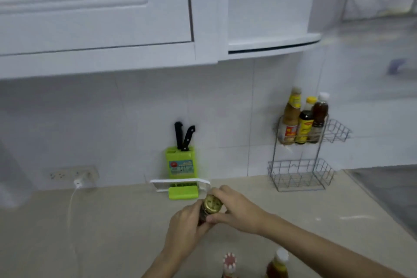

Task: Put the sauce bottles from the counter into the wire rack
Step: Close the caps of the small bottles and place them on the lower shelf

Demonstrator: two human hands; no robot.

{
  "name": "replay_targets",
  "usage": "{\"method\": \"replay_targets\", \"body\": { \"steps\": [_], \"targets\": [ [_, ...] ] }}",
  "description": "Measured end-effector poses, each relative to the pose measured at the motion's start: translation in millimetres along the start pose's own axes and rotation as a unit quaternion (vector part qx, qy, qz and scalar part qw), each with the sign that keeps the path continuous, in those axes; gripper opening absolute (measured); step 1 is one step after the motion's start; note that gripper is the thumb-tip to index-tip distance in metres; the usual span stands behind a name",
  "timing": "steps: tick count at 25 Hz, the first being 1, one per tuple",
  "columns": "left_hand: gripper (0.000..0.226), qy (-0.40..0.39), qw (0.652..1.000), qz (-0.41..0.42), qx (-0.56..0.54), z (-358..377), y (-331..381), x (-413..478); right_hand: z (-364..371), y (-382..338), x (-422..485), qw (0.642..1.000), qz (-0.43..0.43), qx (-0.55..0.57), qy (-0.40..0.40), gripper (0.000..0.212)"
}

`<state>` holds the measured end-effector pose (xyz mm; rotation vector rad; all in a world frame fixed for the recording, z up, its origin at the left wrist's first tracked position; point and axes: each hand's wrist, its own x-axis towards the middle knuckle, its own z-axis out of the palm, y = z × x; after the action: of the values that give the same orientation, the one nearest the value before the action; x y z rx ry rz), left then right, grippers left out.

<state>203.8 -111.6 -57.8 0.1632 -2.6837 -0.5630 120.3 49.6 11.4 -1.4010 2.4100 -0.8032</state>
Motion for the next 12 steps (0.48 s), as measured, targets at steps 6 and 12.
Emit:
{"method": "replay_targets", "body": {
  "steps": [6,12],
  "targets": [
    [0.047,-0.132,0.981,0.082,-0.113,-2.0,79.2,122.5,-94.8,64.5,-15.6,0.950,0.128,0.150,0.243,0.029],
    [0.013,-0.182,0.937,-0.092,-0.283,72.6,87.6,160.8,-126.0,186.6,-75.5,0.725,0.249,0.476,0.431,0.034]
  ]
}}
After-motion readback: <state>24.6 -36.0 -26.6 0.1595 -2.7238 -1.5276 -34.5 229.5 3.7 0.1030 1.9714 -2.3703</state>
